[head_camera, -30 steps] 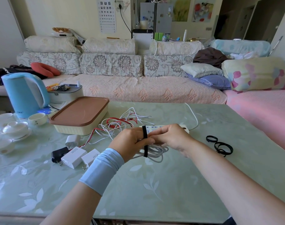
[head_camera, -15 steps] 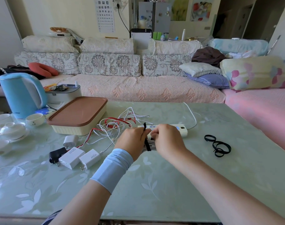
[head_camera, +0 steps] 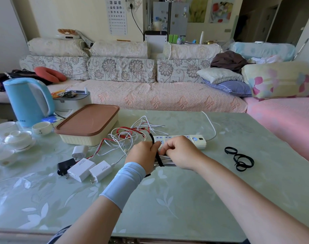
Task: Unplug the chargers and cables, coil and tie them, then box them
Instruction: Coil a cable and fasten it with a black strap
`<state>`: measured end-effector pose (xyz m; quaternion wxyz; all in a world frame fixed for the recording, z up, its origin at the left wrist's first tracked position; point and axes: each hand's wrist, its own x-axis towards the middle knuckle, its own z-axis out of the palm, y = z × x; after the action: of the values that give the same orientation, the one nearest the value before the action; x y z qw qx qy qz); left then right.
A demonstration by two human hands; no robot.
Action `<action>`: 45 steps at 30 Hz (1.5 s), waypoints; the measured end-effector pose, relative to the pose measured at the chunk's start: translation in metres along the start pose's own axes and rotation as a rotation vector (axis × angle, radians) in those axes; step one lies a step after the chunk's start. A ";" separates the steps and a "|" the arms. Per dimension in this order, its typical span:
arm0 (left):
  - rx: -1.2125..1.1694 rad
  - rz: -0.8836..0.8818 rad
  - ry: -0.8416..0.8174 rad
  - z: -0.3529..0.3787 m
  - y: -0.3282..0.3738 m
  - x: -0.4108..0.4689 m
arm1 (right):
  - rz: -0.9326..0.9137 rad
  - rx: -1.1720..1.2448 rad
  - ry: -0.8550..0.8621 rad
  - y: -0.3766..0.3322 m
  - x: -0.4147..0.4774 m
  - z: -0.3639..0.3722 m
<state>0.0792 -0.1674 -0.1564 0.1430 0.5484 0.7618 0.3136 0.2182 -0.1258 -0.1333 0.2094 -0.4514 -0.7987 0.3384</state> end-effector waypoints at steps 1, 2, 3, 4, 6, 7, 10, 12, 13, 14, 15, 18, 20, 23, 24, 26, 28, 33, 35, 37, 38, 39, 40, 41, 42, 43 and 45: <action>-0.023 -0.020 -0.010 -0.001 0.001 0.000 | 0.008 0.010 -0.023 -0.001 0.000 -0.001; -0.040 -0.034 -0.014 -0.001 0.001 -0.001 | 0.019 0.020 -0.033 -0.002 0.001 -0.001; -0.042 -0.034 -0.009 -0.001 0.001 0.000 | 0.035 0.026 -0.032 -0.004 0.001 -0.002; -0.026 -0.033 -0.007 -0.001 0.001 0.000 | 0.056 0.045 -0.019 -0.006 0.001 -0.002; -0.008 -0.025 0.002 -0.003 0.001 0.000 | 0.073 0.106 -0.022 -0.009 0.000 -0.003; 0.008 -0.016 0.000 -0.004 -0.001 0.001 | 0.055 0.117 -0.060 -0.009 -0.001 -0.003; 0.015 -0.022 -0.019 -0.004 -0.001 0.001 | -0.019 0.128 -0.163 -0.006 -0.005 -0.001; -0.141 -0.069 -0.030 -0.003 -0.001 0.001 | -0.015 0.152 -0.153 -0.002 -0.003 -0.003; -0.197 -0.076 -0.030 -0.003 -0.001 0.001 | 0.000 0.153 -0.127 0.000 -0.002 -0.005; -0.234 -0.064 -0.039 -0.004 -0.002 0.000 | 0.015 0.156 -0.102 0.001 -0.001 -0.007; -0.267 -0.040 -0.072 -0.006 -0.003 0.000 | 0.027 0.157 -0.085 0.003 0.000 -0.009; -0.374 0.065 -0.201 -0.011 -0.009 -0.003 | 0.031 0.180 -0.071 0.006 0.001 -0.014; -0.477 0.073 -0.174 -0.008 -0.011 -0.005 | -0.004 0.208 -0.072 0.005 -0.001 -0.015; -0.635 0.048 -0.006 0.002 -0.011 -0.005 | -0.057 0.244 -0.035 0.004 0.000 -0.012; -0.593 0.102 0.094 0.003 -0.011 -0.003 | -0.062 0.296 -0.030 0.002 0.000 -0.012; -0.452 0.285 0.307 0.002 -0.009 0.000 | -0.048 0.469 -0.061 -0.001 0.001 -0.016; -0.401 0.466 0.447 -0.002 -0.006 0.000 | 0.013 0.781 -0.154 -0.001 0.003 -0.024; -0.279 0.696 0.580 -0.005 -0.003 -0.002 | 0.198 1.086 -0.232 -0.004 -0.001 -0.040; -0.220 0.772 0.609 -0.006 -0.001 -0.004 | 0.231 1.099 -0.272 -0.002 -0.001 -0.044; -0.159 0.860 0.655 -0.006 0.001 -0.005 | 0.244 1.101 -0.298 0.001 -0.001 -0.047; -0.124 0.903 0.671 -0.005 0.001 -0.004 | 0.241 1.093 -0.309 0.001 -0.001 -0.047; -0.092 0.937 0.675 -0.004 0.002 -0.003 | 0.234 1.069 -0.319 0.002 -0.001 -0.047; -0.064 0.961 0.674 -0.003 0.002 -0.002 | 0.221 1.035 -0.324 0.003 -0.001 -0.046; -0.042 0.975 0.670 -0.003 0.002 -0.001 | 0.206 1.007 -0.319 0.004 0.000 -0.045; -0.021 0.983 0.666 -0.002 0.002 0.000 | 0.191 0.982 -0.296 0.006 0.002 -0.043; 0.002 0.985 0.664 -0.002 0.002 0.000 | 0.179 0.952 -0.264 0.008 0.004 -0.042; 0.045 0.992 0.660 -0.001 0.002 -0.002 | 0.164 0.875 -0.218 0.011 0.006 -0.042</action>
<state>0.0810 -0.1688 -0.1545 -0.2767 0.7153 0.4251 0.4806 0.2485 -0.1018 -0.1127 0.2675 -0.3439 -0.5597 0.7050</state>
